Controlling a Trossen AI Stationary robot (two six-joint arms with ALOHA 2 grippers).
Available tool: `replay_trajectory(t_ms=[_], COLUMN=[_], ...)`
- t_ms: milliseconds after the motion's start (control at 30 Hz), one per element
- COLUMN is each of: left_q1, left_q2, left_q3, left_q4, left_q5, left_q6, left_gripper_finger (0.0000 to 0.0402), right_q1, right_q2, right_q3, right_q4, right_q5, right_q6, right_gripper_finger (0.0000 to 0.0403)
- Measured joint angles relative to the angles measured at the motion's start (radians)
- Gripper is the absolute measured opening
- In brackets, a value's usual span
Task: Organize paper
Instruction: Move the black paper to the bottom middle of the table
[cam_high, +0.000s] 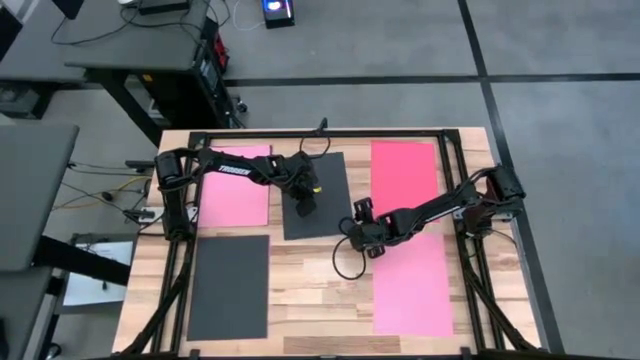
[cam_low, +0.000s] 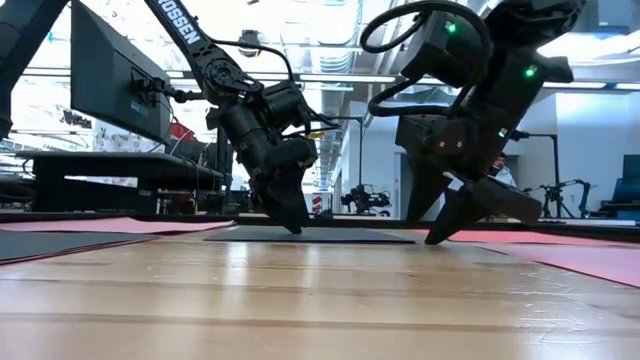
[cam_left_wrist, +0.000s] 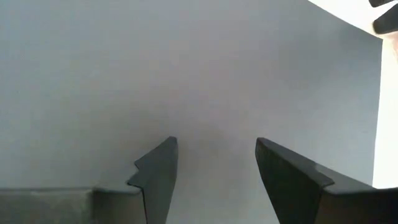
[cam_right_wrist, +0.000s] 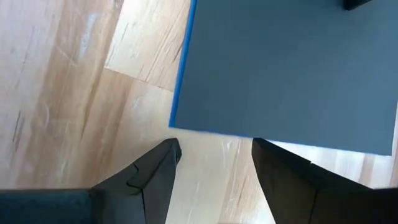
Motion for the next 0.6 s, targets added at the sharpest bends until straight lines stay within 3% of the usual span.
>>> replay_trajectory(t_ms=[133,400,600], left_q1=[0.000,0.000,0.000], left_q2=[0.000,0.000,0.000], left_q3=[0.000,0.000,0.000], left_q4=[0.000,0.000,0.000], left_q5=[0.000,0.001,0.002], left_q6=[0.000,0.000,0.000], left_gripper_finger=[0.0201,0.0201,0.0201], right_q1=[0.000,-0.005,-0.005], right_q2=[0.000,-0.001,-0.002], right_q3=[0.000,0.000,0.002], right_q4=[0.047,0.060,0.093], right_q5=[-0.048,-0.048,0.044], right_q6=[-0.027,-0.033,-0.044], right_gripper_finger=[0.0201,0.0201,0.0201])
